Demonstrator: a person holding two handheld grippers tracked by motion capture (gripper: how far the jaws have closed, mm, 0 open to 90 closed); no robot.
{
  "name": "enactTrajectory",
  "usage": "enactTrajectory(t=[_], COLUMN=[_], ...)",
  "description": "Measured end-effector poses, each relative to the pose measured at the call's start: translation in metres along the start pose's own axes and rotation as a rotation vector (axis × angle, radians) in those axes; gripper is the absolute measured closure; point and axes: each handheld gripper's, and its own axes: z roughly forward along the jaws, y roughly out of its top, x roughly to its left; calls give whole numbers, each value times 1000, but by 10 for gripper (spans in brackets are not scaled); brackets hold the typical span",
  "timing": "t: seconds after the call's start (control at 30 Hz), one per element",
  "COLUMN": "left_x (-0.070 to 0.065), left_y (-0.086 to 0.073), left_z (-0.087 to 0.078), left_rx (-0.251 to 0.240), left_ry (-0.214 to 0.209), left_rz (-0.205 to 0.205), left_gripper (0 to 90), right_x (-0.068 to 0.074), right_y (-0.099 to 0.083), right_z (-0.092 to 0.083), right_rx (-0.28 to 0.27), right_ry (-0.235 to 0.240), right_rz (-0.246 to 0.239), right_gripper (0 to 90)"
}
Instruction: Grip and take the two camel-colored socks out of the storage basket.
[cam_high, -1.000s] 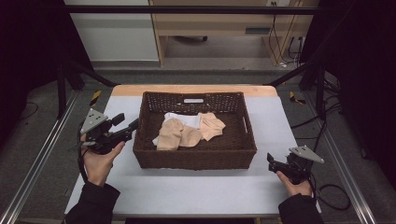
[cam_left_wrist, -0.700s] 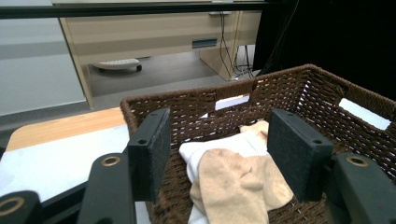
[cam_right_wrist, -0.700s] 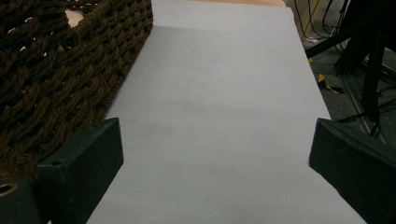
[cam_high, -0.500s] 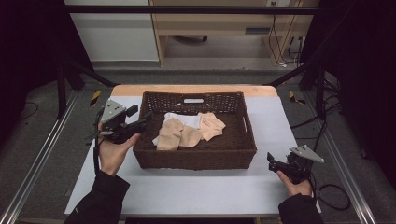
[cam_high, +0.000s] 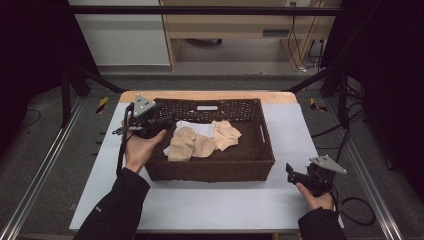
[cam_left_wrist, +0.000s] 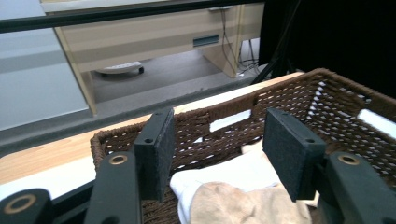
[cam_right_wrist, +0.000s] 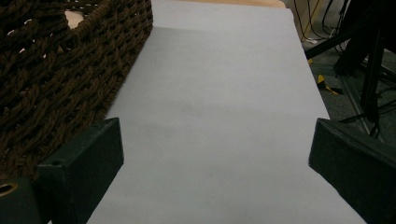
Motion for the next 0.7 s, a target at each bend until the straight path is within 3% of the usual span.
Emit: enactTrajectory(t=[0.33,0.7], left_x=[-1,-5], left_y=[-14,-36], left_z=[33,59], left_rx=[68,164], left_ry=[12,13], left_rz=[-18,-3], left_gripper=[430,413], right_x=[1,1], right_y=[0,0], right_z=[2,2], right_rx=[10,12], right_ry=[1,2], right_rz=[-5,-5], right_gripper=[36,36])
